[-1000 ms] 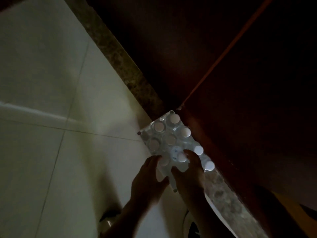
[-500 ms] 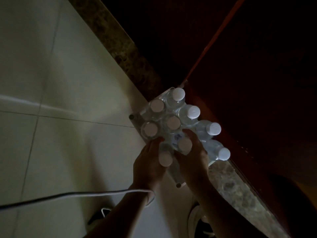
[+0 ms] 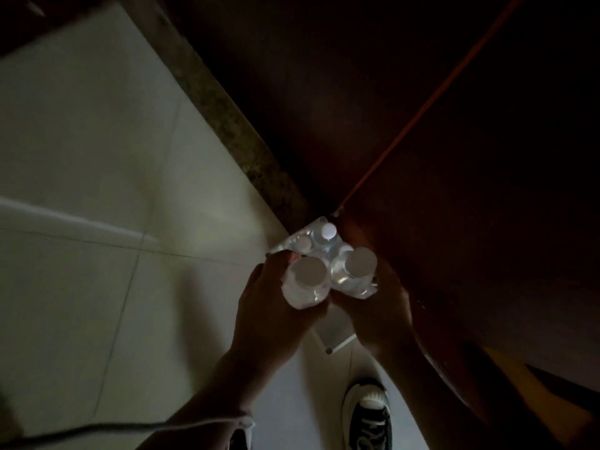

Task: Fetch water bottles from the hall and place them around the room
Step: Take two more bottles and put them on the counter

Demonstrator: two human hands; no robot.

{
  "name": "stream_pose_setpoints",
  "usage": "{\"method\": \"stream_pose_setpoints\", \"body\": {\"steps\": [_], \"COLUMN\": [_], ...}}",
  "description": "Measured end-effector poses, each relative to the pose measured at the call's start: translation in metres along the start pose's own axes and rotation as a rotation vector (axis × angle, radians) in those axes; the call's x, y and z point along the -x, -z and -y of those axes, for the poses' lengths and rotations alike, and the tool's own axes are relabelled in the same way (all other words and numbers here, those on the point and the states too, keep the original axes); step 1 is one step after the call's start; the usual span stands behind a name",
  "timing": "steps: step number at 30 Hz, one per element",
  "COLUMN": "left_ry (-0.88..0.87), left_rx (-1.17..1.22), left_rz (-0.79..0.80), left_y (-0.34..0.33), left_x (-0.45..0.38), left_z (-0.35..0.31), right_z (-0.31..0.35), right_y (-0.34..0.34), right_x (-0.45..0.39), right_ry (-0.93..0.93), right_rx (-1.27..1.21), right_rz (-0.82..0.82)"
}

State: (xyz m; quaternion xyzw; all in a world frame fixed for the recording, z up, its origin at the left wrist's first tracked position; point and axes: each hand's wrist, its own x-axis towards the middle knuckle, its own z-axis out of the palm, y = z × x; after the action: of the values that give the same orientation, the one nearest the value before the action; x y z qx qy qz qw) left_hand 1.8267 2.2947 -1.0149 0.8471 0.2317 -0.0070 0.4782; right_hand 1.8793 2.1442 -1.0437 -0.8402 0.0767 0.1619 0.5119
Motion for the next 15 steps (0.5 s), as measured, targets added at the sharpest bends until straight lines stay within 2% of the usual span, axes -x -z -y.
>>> {"method": "stream_pose_setpoints", "body": {"steps": [6,10,15], "left_ry": [-0.069,-0.162,-0.325], "left_rx": [0.152,0.304,0.432], "left_rz": [-0.058,-0.030,-0.096], "left_y": [0.138,0.235,0.338], "left_x": [0.006,0.012,0.033], "left_z": [-0.179,-0.316,-0.483], "right_z": [0.218,0.384,0.565], "right_y": [0.082,0.154,0.238], "right_x": [0.030,0.057,0.102], "right_ry": [0.060,0.290,0.495], "right_rx": [-0.281,-0.394,-0.448], "right_rz": [0.165,0.225,0.214]}}
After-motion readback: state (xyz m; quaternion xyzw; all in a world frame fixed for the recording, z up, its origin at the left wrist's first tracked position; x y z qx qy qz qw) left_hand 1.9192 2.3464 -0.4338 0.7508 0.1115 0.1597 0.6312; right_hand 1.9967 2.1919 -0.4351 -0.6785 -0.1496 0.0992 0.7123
